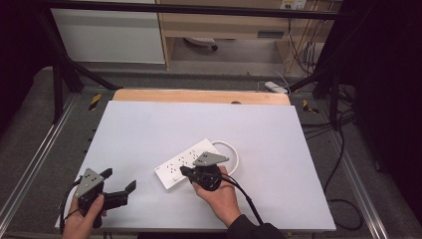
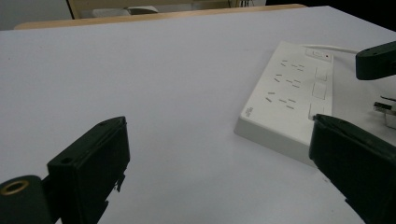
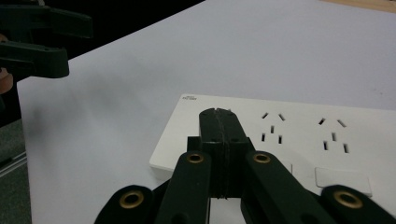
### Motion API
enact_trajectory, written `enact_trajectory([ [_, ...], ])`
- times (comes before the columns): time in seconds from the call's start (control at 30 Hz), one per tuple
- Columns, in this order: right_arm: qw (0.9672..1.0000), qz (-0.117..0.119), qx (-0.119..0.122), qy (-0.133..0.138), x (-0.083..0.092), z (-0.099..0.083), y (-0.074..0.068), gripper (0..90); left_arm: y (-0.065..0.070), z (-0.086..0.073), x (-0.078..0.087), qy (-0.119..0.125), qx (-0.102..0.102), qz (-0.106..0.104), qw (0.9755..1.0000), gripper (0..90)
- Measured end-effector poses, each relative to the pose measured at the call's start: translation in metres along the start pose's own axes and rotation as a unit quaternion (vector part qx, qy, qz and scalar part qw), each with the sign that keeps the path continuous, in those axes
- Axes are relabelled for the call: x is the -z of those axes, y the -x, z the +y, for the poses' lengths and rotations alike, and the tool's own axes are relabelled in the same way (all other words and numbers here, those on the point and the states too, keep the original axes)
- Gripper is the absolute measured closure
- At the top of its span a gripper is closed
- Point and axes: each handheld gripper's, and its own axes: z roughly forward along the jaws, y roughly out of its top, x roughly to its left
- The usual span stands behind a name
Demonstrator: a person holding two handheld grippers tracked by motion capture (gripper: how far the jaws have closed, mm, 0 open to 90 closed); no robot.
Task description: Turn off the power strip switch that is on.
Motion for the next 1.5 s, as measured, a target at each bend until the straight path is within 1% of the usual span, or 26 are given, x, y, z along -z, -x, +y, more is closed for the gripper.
enact_trajectory([
  [0.2,1.0000,0.002,0.002,-0.006,-0.007,-0.002,-0.004,90.0,0.000,0.000,0.000,0.000,0.000,0.001,1.0000,5.0],
  [0.27,1.0000,0.002,0.000,-0.008,-0.009,-0.003,-0.005,90.0,0.000,0.000,0.000,0.000,0.000,0.001,1.0000,5.1],
  [0.67,0.9998,0.001,0.000,-0.019,-0.023,-0.007,-0.009,90.0,0.000,0.000,0.000,0.000,-0.001,0.001,1.0000,5.0],
  [0.83,0.9998,0.001,0.000,-0.022,-0.025,-0.008,-0.010,90.0,0.000,0.000,0.000,0.000,-0.001,0.001,1.0000,5.0],
  [1.03,0.9996,-0.002,0.008,-0.026,-0.027,-0.009,-0.011,90.0,0.000,0.000,0.000,0.000,-0.001,0.001,1.0000,5.0],
  [1.5,0.9995,-0.006,0.007,-0.029,-0.030,-0.010,-0.010,90.0,0.000,0.000,0.000,-0.002,-0.002,0.001,1.0000,5.0],
])
